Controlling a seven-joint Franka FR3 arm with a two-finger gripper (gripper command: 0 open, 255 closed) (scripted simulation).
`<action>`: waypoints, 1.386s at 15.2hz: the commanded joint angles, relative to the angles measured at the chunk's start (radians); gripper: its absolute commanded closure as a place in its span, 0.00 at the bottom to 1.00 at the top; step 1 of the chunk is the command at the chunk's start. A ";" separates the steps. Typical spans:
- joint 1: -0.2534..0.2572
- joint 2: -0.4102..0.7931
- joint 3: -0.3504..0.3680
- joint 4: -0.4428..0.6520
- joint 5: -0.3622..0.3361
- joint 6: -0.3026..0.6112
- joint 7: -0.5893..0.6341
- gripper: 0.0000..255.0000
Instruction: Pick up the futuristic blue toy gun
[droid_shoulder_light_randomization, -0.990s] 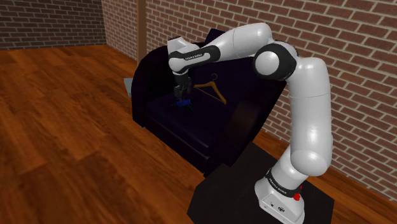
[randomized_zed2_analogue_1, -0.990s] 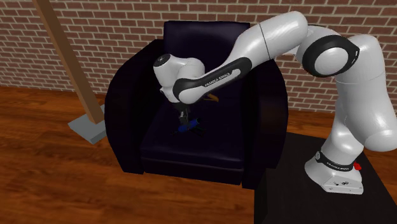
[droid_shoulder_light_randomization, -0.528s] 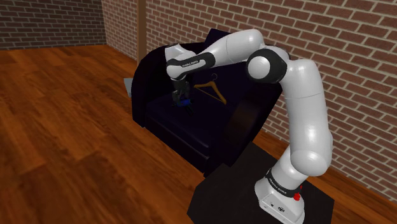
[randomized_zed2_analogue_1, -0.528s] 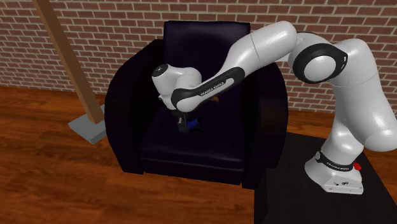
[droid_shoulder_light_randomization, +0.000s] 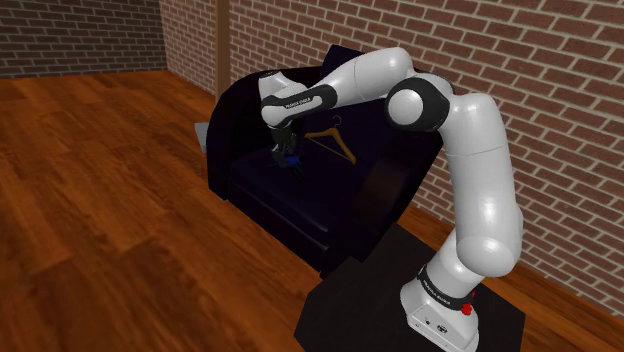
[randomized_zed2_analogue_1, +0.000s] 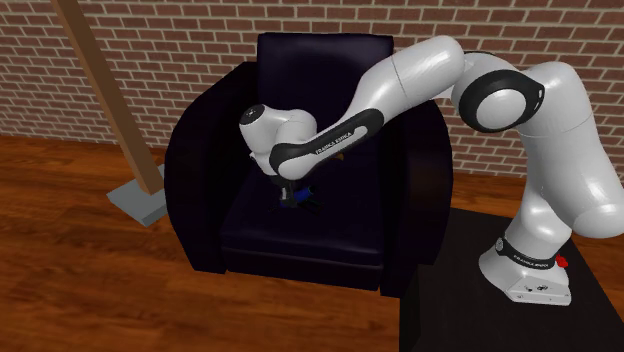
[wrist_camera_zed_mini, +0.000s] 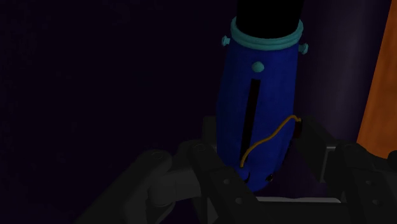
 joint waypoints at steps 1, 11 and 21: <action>0.000 0.001 0.000 0.000 0.000 0.001 0.000 1.00; 0.000 -0.043 0.001 0.025 0.005 -0.067 -0.017 1.00; 0.002 -0.081 0.002 0.074 0.010 -0.152 -0.037 1.00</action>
